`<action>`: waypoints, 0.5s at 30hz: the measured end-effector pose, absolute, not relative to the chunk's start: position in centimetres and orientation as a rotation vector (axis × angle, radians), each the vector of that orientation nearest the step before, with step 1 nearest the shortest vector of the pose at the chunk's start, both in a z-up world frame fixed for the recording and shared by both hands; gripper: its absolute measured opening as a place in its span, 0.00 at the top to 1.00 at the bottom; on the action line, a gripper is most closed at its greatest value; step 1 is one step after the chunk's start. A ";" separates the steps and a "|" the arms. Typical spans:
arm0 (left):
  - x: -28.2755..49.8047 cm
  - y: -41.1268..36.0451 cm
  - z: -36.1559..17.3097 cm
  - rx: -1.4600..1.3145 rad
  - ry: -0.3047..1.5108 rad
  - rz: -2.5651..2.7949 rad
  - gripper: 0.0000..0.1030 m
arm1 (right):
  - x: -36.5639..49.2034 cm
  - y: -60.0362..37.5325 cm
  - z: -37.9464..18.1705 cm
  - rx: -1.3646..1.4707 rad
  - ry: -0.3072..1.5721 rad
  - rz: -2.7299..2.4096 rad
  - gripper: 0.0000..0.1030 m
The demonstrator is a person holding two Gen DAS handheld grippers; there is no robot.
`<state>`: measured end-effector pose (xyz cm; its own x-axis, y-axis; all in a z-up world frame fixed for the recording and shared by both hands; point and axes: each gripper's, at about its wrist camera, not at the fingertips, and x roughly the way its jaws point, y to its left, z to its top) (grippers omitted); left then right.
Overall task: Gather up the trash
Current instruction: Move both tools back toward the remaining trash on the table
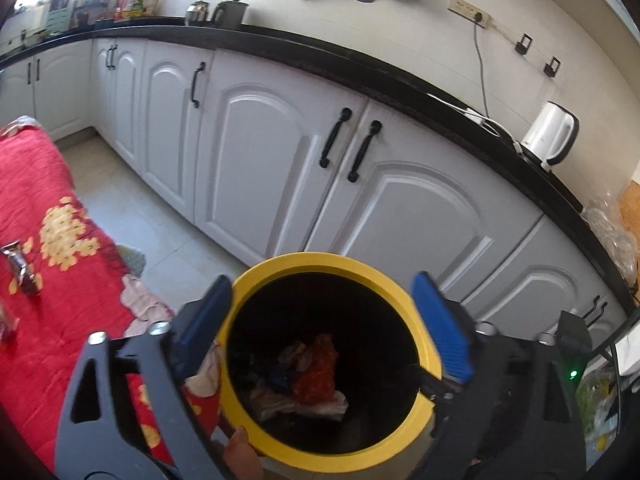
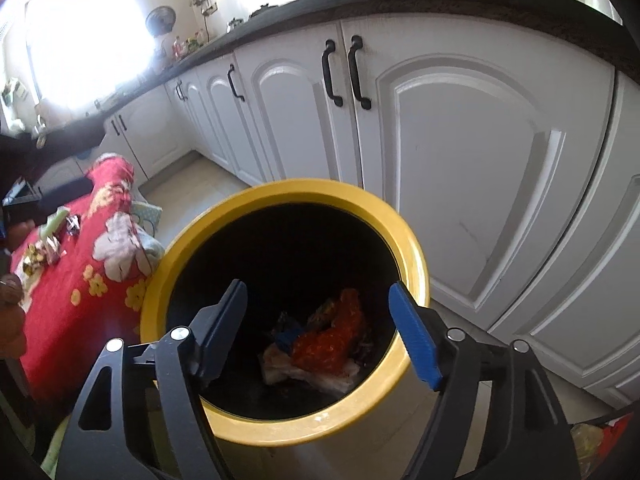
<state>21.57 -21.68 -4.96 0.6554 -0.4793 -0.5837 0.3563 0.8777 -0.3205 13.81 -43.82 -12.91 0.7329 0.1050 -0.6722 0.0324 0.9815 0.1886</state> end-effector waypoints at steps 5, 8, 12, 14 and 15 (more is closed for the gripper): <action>21.0 -20.0 -4.9 -0.155 0.721 -0.403 0.11 | 13.4 -43.9 -11.5 0.242 0.687 0.066 0.26; 20.4 -18.8 -4.8 -0.161 0.718 -0.385 0.11 | 13.2 -43.6 -10.5 0.237 0.657 0.073 0.25; 19.4 -17.6 -4.4 -0.131 0.696 -0.354 0.11 | 12.9 -43.0 -9.4 0.218 0.631 0.084 0.25; 19.0 -17.0 -4.2 -0.125 0.686 -0.343 0.11 | 12.8 -42.4 -8.8 0.209 0.621 0.093 0.25; 18.7 -16.6 -4.1 -0.123 0.682 -0.339 0.11 | 12.8 -42.1 -8.6 0.203 0.616 0.096 0.24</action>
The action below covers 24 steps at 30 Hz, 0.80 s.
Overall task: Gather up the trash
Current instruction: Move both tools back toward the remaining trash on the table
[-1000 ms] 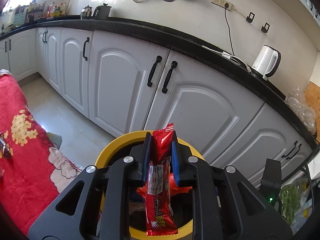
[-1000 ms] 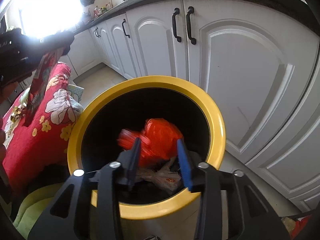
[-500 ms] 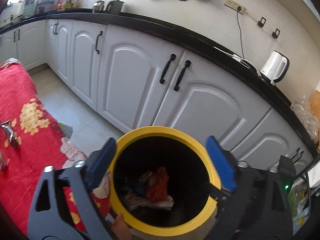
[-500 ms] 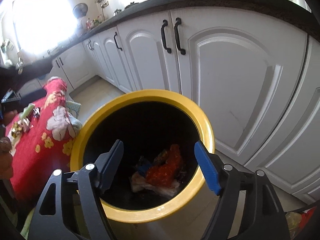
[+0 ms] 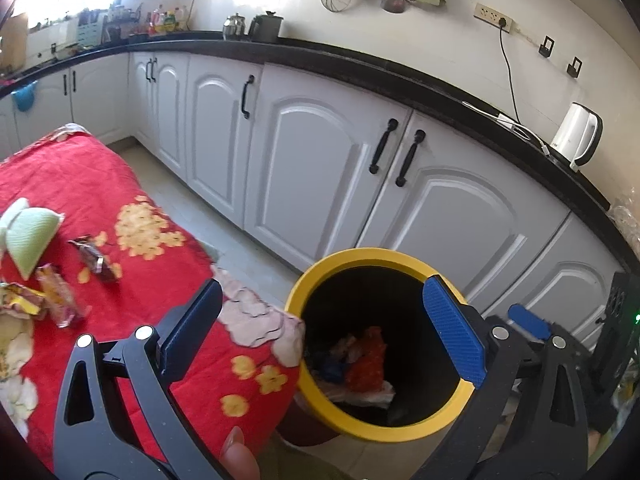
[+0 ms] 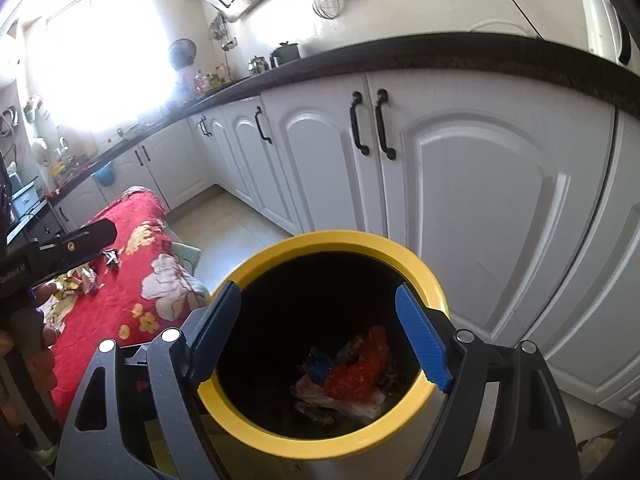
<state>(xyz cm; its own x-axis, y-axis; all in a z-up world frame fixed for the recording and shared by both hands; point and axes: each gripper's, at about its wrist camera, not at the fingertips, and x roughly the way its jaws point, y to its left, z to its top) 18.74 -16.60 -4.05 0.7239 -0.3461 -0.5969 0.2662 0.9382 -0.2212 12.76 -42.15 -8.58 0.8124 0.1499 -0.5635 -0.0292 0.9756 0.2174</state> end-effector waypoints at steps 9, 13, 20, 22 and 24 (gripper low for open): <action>16.7 -13.2 -2.4 -0.105 0.614 -0.277 0.11 | 12.4 -39.5 -6.7 0.177 0.578 0.147 0.24; 16.2 -11.4 -2.0 -0.127 0.599 -0.246 0.11 | 12.2 -38.1 -5.9 0.163 0.561 0.171 0.24; 15.5 -8.0 -1.0 -0.156 0.557 -0.181 0.11 | 12.2 -35.3 -4.4 0.139 0.535 0.230 0.24; 15.2 -7.1 -0.7 -0.162 0.543 -0.162 0.11 | 12.3 -34.1 -4.0 0.124 0.532 0.251 0.24; 15.0 -6.3 -0.5 -0.170 0.533 -0.147 0.11 | 12.4 -33.0 -3.7 0.108 0.527 0.269 0.24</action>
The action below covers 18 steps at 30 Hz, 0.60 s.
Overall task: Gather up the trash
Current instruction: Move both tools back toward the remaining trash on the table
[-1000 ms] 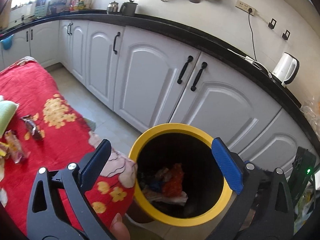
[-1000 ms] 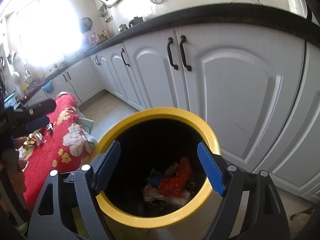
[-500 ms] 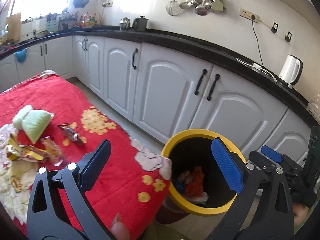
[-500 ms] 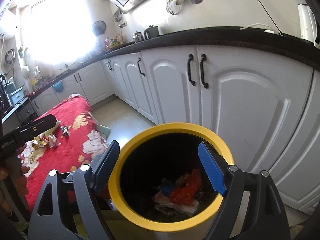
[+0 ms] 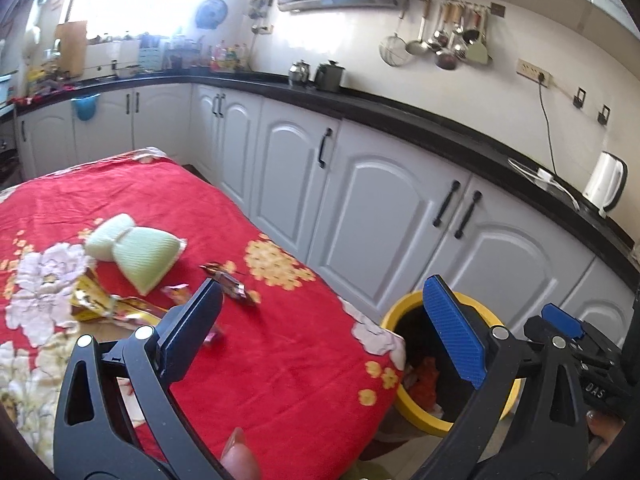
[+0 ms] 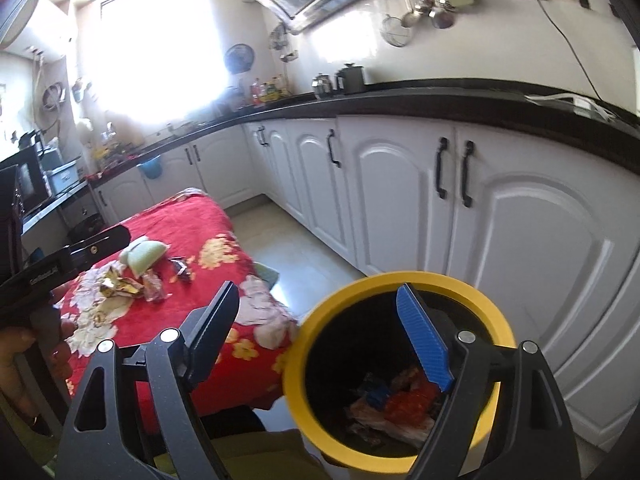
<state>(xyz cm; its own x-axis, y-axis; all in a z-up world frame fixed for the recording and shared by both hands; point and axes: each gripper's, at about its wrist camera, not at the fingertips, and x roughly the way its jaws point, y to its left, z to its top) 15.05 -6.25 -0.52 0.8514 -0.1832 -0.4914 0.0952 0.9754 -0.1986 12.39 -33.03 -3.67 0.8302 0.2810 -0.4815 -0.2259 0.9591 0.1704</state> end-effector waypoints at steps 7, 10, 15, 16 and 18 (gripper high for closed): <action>14.5 -3.5 0.2 -0.196 0.499 -0.099 0.11 | 12.8 -29.4 -2.8 0.071 0.518 0.338 0.23; 14.3 -2.4 0.2 -0.210 0.492 -0.078 0.11 | 12.9 -27.9 -2.6 0.057 0.516 0.367 0.23; 14.0 -0.2 0.4 -0.237 0.479 -0.041 0.11 | 13.1 -25.4 -2.2 0.038 0.512 0.415 0.23; 14.0 0.1 0.4 -0.242 0.477 -0.036 0.11 | 13.2 -24.7 -2.2 0.034 0.510 0.424 0.23; 13.8 1.0 0.5 -0.256 0.473 -0.022 0.11 | 13.3 -23.5 -2.1 0.024 0.510 0.445 0.23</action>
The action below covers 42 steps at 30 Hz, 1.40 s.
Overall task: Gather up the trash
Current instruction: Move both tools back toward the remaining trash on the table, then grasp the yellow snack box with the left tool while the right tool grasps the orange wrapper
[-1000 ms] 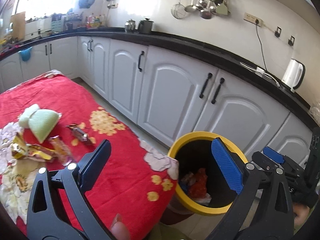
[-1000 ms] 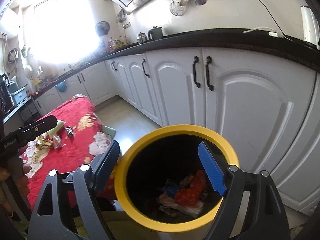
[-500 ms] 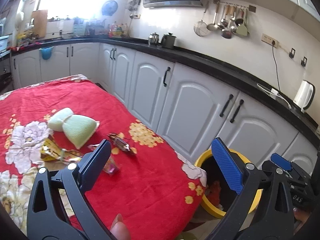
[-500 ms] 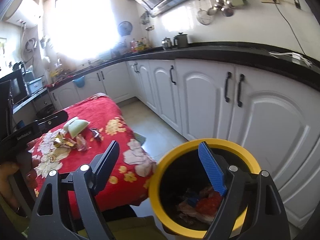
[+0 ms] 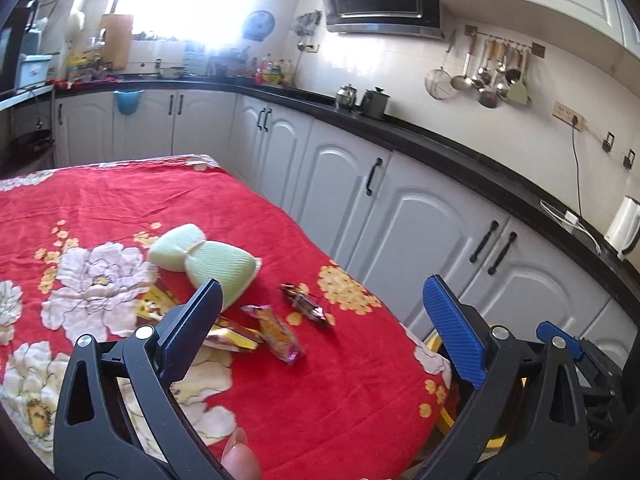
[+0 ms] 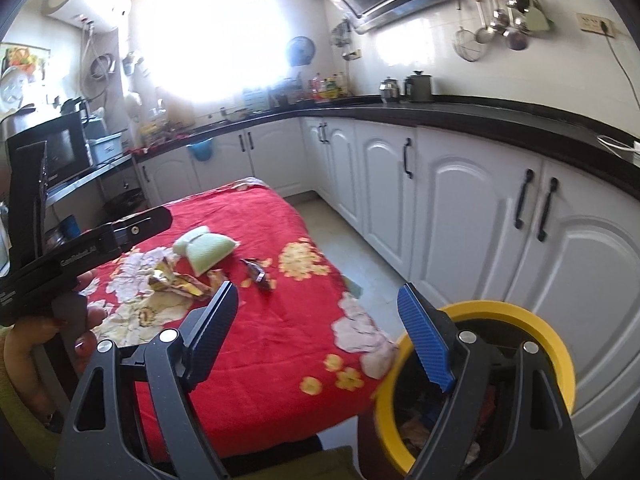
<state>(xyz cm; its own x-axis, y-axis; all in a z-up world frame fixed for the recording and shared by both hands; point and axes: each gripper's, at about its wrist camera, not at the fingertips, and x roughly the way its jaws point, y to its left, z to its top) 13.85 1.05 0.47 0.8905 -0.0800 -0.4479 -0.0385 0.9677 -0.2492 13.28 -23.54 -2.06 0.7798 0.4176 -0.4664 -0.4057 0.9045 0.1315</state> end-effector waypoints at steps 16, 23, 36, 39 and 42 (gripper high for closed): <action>13.8 7.9 -1.0 -0.373 0.483 0.093 0.11 | 14.8 -17.5 -3.2 -0.045 0.553 0.517 0.23; 14.2 10.3 -2.5 -0.441 0.526 0.133 0.11 | 16.3 -15.3 -4.7 -0.088 0.593 0.553 0.23; 15.3 13.1 -6.9 -0.659 0.661 0.132 0.11 | 20.7 -10.7 -8.6 -0.149 0.721 0.653 0.32; 16.1 13.3 -7.9 -0.721 0.690 0.115 0.13 | 21.6 -9.8 -9.3 -0.155 0.752 0.677 0.36; 17.0 13.5 -8.5 -0.757 0.711 0.111 0.16 | 22.5 -9.1 -10.0 -0.163 0.783 0.692 0.42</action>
<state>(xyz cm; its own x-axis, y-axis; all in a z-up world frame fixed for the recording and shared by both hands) 17.00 13.45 -8.47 0.7638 -0.1541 -0.6268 -0.3373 0.7327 -0.5911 22.45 -9.06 -9.99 0.5031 0.5117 -0.6964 -0.6276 0.7703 0.1126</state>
